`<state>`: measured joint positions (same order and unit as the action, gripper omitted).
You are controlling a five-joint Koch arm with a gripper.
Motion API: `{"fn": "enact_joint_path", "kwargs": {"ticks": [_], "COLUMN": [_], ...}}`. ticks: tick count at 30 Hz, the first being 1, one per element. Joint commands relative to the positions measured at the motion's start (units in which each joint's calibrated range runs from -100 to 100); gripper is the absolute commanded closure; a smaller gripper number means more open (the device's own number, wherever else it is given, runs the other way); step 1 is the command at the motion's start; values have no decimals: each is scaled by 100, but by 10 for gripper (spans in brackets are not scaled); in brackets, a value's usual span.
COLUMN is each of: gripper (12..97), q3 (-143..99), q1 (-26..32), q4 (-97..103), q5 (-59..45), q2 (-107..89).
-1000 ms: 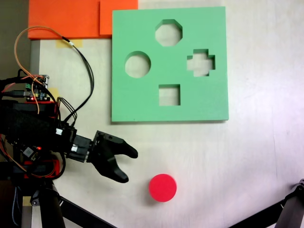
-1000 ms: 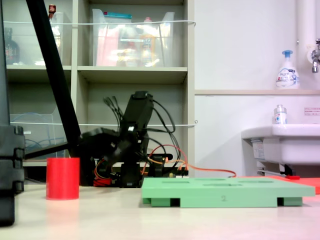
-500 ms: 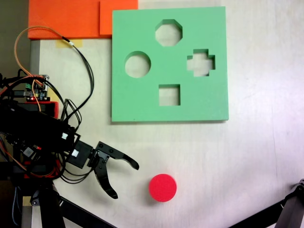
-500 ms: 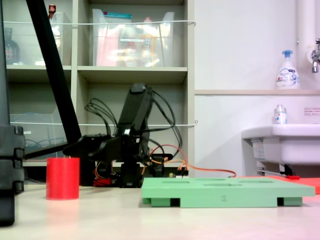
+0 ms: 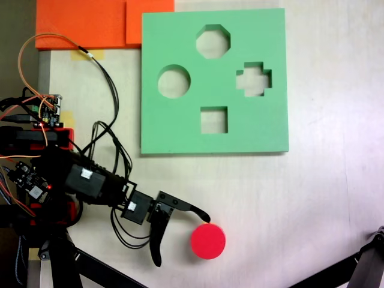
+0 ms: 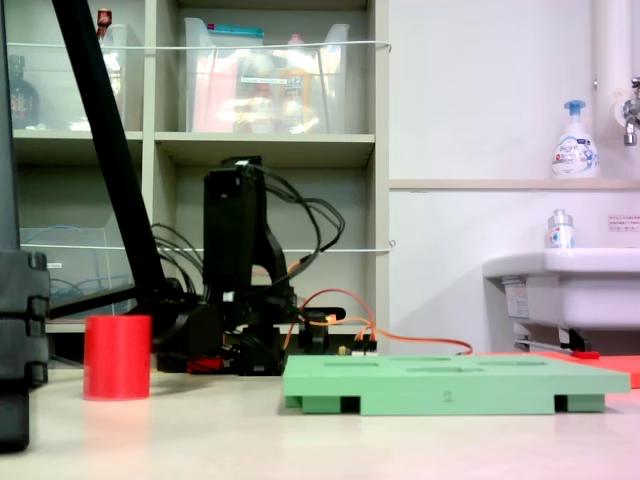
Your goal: Put the cylinder block into the corresponding hole
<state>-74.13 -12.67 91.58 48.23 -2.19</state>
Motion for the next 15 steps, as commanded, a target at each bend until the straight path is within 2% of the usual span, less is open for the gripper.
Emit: {"fn": "enact_joint_path", "kwargs": {"ticks": [1,15], "gripper": [132,134], "q3": [304,1561], "q1": [39,68], "q4": [678,592], "q5": [39,63], "q2": [400,1392]}}
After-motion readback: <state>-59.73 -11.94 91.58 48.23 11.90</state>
